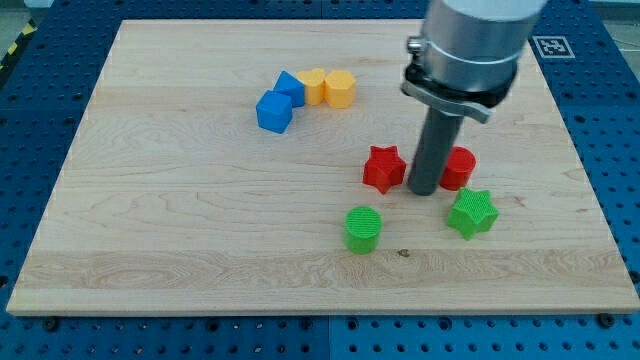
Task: Place the red star to the bottom right of the blue cube
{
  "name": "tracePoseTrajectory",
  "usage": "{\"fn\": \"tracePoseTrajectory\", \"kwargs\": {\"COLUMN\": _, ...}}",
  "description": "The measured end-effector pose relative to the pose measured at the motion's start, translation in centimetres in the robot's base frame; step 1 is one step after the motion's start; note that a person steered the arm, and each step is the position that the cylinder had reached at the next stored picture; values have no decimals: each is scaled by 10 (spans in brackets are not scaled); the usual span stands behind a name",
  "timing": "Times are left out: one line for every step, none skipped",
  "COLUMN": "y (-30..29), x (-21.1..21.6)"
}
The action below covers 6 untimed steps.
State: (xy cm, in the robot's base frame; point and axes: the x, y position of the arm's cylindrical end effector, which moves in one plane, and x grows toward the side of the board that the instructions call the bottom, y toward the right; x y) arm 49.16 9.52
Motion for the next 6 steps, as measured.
{"fn": "tracePoseTrajectory", "kwargs": {"y": -40, "x": 0}}
{"fn": "tracePoseTrajectory", "kwargs": {"y": -68, "x": -2}}
{"fn": "tracePoseTrajectory", "kwargs": {"y": -77, "x": -7}}
{"fn": "tracePoseTrajectory", "kwargs": {"y": -54, "x": 18}}
{"fn": "tracePoseTrajectory", "kwargs": {"y": -19, "x": 24}}
{"fn": "tracePoseTrajectory", "kwargs": {"y": -12, "x": 23}}
